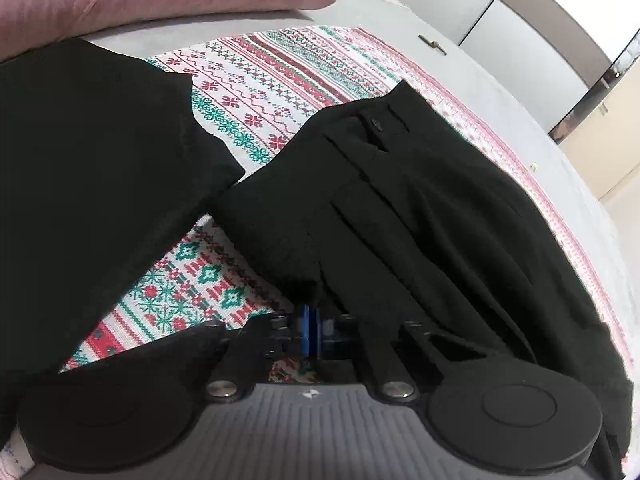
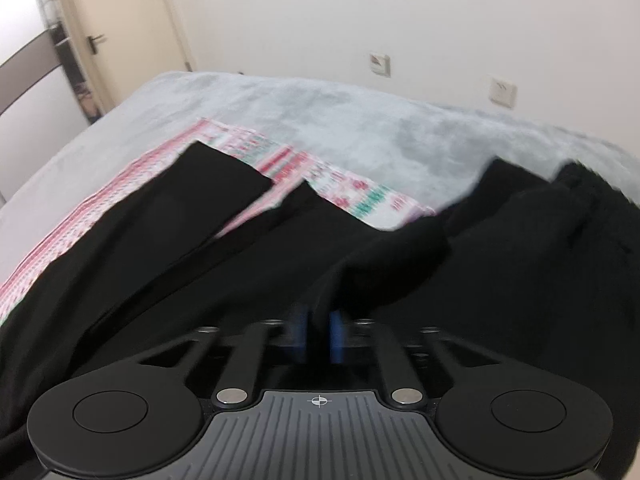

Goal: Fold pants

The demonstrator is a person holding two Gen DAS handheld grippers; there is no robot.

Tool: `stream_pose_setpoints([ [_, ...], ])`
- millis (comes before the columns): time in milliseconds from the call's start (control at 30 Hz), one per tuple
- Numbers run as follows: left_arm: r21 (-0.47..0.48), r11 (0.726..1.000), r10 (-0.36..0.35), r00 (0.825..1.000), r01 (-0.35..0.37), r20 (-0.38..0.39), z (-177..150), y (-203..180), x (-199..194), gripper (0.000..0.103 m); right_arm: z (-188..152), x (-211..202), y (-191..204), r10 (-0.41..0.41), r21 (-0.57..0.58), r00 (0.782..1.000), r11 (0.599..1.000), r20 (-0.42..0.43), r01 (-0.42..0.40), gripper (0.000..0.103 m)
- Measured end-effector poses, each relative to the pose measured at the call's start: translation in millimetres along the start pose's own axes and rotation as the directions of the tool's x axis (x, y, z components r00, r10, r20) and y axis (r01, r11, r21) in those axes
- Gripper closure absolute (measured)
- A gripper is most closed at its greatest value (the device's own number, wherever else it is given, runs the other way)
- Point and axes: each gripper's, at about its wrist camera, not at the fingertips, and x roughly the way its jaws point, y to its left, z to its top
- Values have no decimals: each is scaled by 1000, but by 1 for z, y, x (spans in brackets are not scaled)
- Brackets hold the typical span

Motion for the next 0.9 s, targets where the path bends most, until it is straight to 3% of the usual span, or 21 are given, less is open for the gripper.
stream_pose_setpoints([
  [33, -3, 1000, -10, 1000, 10, 14, 1, 0, -4, 78, 3, -11, 1, 45, 14, 997, 999, 59, -45, 100],
  [100, -2, 999, -40, 997, 40, 70, 6, 1, -20, 78, 10, -39, 5, 148, 20, 970, 988, 193, -155, 101],
  [133, -10, 998, -62, 994, 63, 88, 9, 4, -28, 78, 12, -53, 10, 167, 0, 954, 985, 247, -172, 101],
  [200, -26, 995, -92, 989, 95, 112, 12, 9, -44, 78, 13, -64, 17, 156, -36, 945, 988, 288, -153, 101],
  [300, -39, 995, -84, 987, 90, 138, 16, 20, -56, 78, 14, -59, 15, 105, -30, 964, 994, 245, -101, 101],
  [367, -63, 993, -89, 989, 97, 119, 15, 27, -57, 78, 16, -60, 4, 102, 21, 971, 994, 218, -109, 101],
  [467, -54, 994, -92, 990, 99, 111, 11, 32, -62, 78, 15, -83, -5, 135, 55, 951, 986, 278, -157, 103],
  [600, -35, 996, -76, 992, 80, 96, 6, 35, -67, 78, 8, -64, -9, -1, 0, 986, 1000, 164, 1, 103],
  [733, -16, 998, -58, 993, 60, 98, 2, 34, -70, 78, 3, -80, -11, 34, -2, 976, 999, 214, -35, 103],
  [867, 32, 999, -11, 998, 9, 66, -1, 27, -60, 76, -2, -58, 0, -117, -73, 987, 990, 107, 125, 102],
  [900, 22, 1000, 0, 999, -1, 48, -2, 28, -57, 73, -4, -55, -1, -134, -68, 986, 988, 97, 141, 97],
])
